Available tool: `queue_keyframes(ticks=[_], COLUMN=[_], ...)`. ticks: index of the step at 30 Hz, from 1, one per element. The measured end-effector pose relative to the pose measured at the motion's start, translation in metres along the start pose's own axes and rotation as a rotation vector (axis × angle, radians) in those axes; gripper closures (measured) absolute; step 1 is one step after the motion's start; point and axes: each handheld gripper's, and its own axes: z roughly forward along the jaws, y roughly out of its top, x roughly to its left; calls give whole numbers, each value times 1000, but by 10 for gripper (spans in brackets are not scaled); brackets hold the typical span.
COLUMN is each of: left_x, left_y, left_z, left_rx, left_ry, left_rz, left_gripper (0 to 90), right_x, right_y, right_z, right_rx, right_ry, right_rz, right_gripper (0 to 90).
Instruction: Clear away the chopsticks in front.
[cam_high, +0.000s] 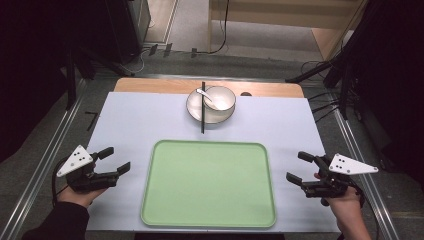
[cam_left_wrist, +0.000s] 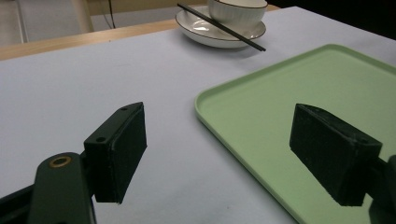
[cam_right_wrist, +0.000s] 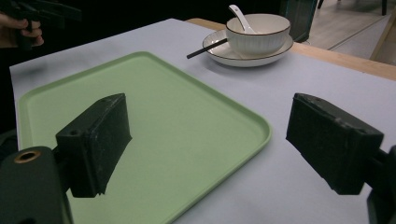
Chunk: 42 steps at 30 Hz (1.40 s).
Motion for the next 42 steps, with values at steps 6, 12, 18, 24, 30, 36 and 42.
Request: queue_keyframes(ticks=[6,12,18,24,30,36,42], left_x=[0,2,1,0,-2,-8,-10], left_y=[0,0,0,1,3,9,13], left_z=[-1,-1,-1,-1,-1,2,7], left_rx=[-9,0,-2,4,5,58,66], left_ry=[11,9,4,-16,-9,4,1], left_rz=[-3,-21,-23,-31,-32,-33,-29], left_gripper=[190,197,207,215,216,225,245], right_x=[0,-1,-2,-2,-2,-1,-2], right_y=[0,-1,-1,-1,-1,-1,-1], right_z=[1,1,1,1,1,1,2], right_rx=[4,9,9,11,14,11,21], right_ry=[1,-1,-1,-4,0,4,2], right_rz=[4,2,5,11,9,10,10], right_gripper=[143,144,144,144,144,143,143])
